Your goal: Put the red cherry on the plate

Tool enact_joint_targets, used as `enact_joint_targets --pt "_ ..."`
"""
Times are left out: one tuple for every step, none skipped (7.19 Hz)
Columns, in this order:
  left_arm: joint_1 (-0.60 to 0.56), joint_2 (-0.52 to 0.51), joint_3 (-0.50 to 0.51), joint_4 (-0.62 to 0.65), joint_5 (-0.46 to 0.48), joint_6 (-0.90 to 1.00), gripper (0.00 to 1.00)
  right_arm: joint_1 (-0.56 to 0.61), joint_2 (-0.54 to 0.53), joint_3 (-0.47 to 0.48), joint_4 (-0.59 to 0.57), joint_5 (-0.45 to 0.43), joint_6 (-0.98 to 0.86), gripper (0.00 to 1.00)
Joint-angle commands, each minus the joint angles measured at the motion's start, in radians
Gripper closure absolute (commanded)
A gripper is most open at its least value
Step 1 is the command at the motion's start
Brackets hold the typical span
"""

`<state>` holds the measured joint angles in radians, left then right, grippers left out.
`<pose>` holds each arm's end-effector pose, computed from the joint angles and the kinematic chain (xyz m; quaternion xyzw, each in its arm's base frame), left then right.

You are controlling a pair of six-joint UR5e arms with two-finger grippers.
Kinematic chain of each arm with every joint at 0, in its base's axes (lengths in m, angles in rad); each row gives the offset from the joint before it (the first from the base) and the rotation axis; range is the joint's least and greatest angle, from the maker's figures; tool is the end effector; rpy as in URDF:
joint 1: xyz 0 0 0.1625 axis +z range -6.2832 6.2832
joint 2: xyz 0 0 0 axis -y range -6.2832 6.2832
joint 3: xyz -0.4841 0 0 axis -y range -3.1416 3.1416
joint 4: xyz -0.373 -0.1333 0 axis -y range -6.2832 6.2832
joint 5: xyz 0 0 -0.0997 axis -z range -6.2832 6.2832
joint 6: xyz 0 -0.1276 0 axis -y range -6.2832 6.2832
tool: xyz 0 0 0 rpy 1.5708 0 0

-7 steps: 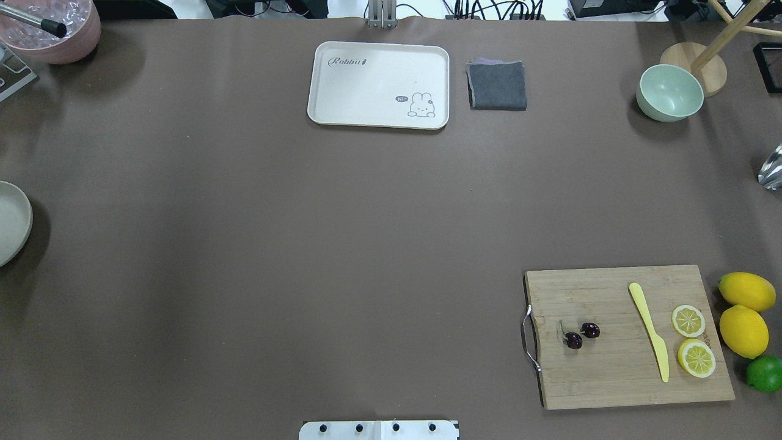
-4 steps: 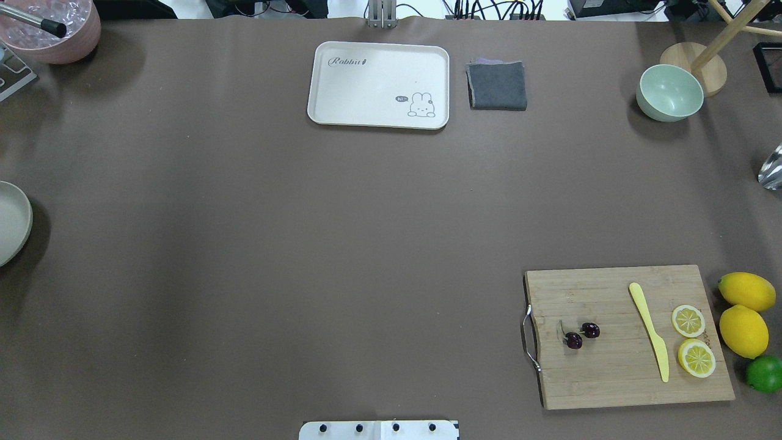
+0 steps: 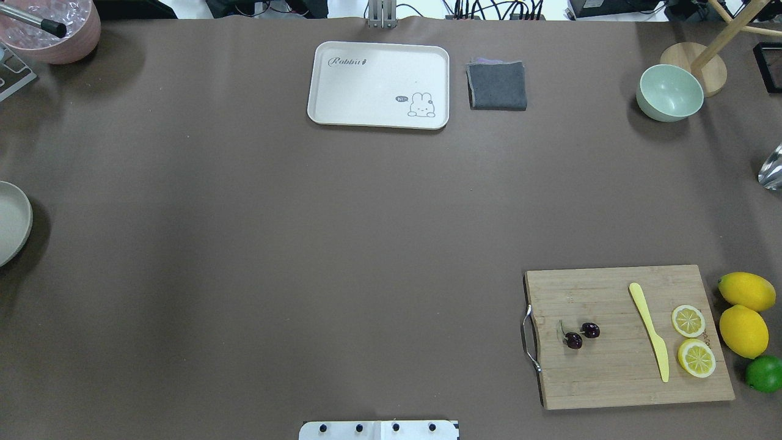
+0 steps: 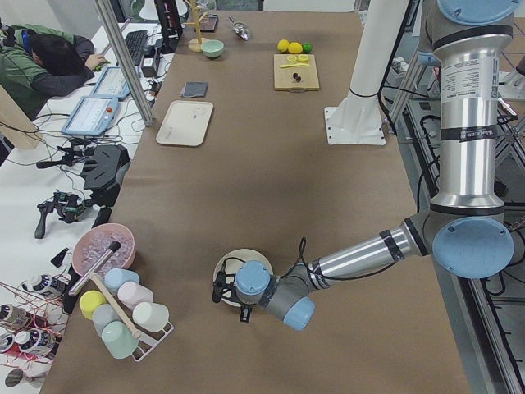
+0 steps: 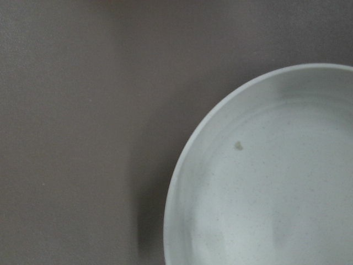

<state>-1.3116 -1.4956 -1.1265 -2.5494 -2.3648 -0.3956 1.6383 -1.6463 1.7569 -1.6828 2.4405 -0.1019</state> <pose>0.0658 -0.4134 0.8664 0.0776 0.4240 0.0266 0.9019 0.0650 -0.4304 0.6865 0.0350 -0.4198 -0.0153 0.9068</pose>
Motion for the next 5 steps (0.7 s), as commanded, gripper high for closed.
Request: enact_joint_targets --pt "0.0 0.0 0.001 0.0 0.001 0.001 1.0 0.0 0.0 0.003 0.0 0.0 0.001 0.0" --pt "0.0 0.006 -0.01 -0.002 -0.002 0.0 1.0 0.0 0.0 0.004 0.0 0.0 0.001 0.0" --pt "0.0 0.008 -0.021 -0.002 -0.002 0.0 1.0 0.0 0.0 0.004 0.0 0.0 0.001 0.0" --pt "-0.001 0.009 -0.053 0.001 -0.001 -0.005 1.0 0.0 0.0 0.003 0.0 0.0 0.001 0.0" --pt "-0.001 0.009 -0.07 0.011 -0.002 -0.008 1.0 0.0 -0.001 0.003 -0.001 0.0 0.001 0.0"
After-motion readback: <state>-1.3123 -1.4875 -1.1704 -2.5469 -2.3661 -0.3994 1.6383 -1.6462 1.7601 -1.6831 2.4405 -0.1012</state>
